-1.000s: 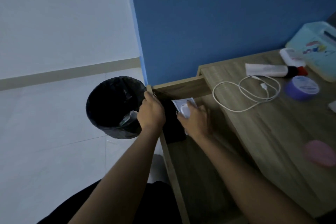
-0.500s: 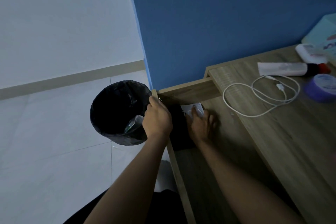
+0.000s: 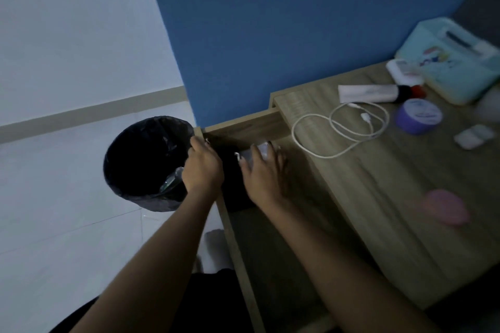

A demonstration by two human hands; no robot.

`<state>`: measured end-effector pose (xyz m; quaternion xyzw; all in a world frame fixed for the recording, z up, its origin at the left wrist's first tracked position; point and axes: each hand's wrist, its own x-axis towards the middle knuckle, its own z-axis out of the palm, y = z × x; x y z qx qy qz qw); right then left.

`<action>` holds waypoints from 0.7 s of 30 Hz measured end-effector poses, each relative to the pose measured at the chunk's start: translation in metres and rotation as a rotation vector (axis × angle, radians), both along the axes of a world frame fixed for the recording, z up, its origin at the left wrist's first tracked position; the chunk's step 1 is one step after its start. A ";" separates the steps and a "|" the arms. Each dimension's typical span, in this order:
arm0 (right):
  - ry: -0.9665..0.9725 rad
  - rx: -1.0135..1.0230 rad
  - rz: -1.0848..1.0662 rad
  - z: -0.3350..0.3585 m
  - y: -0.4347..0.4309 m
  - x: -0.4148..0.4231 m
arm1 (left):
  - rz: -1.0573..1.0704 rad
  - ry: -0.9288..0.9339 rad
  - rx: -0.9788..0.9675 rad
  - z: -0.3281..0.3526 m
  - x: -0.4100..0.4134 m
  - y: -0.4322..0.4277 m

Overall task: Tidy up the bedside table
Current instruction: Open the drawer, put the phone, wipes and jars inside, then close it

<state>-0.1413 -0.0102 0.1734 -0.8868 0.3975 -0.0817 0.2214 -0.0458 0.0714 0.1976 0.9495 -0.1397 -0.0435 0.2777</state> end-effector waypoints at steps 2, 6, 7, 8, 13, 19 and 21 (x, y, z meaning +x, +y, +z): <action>-0.063 -0.004 0.037 0.030 0.008 -0.014 | -0.012 0.053 -0.023 -0.001 0.000 0.003; -0.316 -0.151 0.044 0.083 -0.003 -0.061 | -0.073 0.206 -0.063 -0.005 -0.003 0.009; -0.374 -0.193 0.035 0.091 -0.011 -0.075 | -0.092 0.233 -0.065 -0.006 -0.005 0.011; -0.412 -0.236 0.023 0.098 -0.021 -0.091 | -0.106 0.259 -0.068 -0.003 -0.009 0.013; -0.282 -0.378 -0.163 0.105 -0.071 -0.171 | -0.091 0.400 -0.111 0.009 -0.020 0.018; -0.037 -0.293 -0.419 0.079 -0.090 -0.245 | -0.075 0.434 -0.018 0.012 -0.018 0.015; -0.042 -0.227 -0.427 0.071 -0.089 -0.254 | -0.071 0.452 0.010 0.015 -0.017 0.014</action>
